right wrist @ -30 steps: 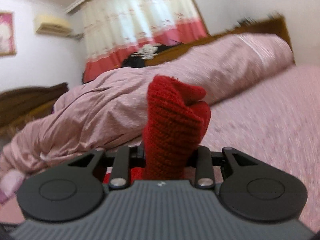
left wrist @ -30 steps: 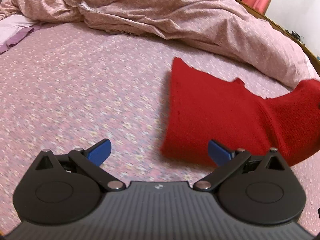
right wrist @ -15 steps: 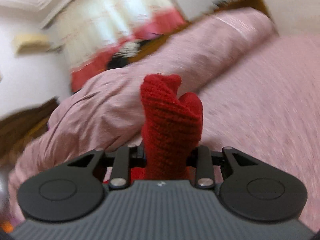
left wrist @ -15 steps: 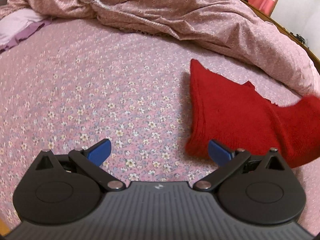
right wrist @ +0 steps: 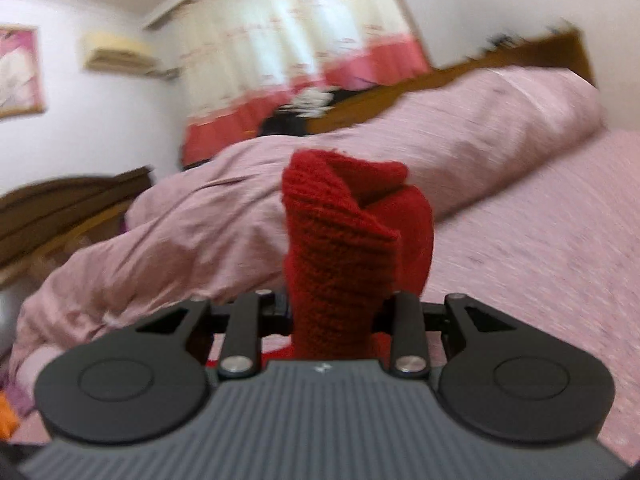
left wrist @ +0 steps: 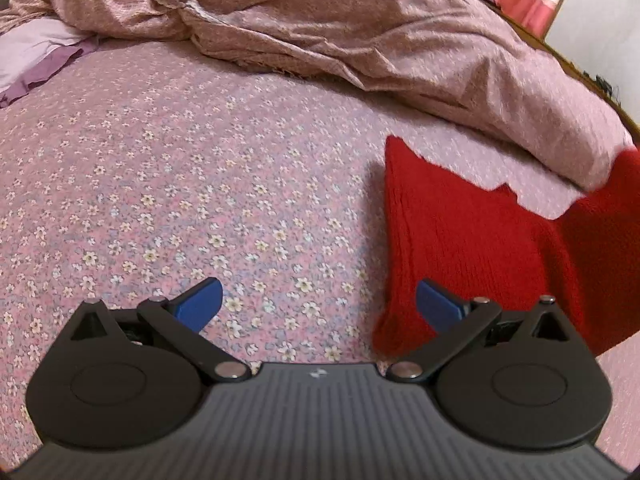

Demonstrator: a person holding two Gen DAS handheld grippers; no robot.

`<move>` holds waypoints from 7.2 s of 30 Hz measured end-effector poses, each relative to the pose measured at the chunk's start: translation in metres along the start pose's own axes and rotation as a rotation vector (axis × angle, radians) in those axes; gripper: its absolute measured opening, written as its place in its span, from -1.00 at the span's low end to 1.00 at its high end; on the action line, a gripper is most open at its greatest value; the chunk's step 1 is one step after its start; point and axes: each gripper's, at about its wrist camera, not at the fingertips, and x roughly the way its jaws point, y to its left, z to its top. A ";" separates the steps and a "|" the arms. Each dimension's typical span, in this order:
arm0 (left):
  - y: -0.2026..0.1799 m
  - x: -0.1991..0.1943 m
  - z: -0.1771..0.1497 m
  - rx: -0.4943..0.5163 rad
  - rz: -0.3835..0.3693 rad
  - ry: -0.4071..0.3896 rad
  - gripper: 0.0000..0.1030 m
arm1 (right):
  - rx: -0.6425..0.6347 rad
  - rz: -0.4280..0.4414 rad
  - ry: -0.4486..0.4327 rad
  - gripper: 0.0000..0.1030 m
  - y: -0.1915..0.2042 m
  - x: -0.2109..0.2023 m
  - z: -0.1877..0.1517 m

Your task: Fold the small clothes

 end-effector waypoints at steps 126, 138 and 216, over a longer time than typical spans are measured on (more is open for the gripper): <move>-0.037 0.030 0.052 0.064 -0.365 0.093 -0.24 | 0.284 0.105 0.383 0.34 0.047 -0.011 -0.003; 0.012 0.039 0.022 -0.090 -0.239 0.041 0.90 | 0.250 0.035 0.531 0.46 0.015 0.038 -0.065; -0.017 0.023 0.009 -0.304 -0.793 0.034 0.83 | 0.512 0.391 0.489 0.26 0.003 0.043 -0.037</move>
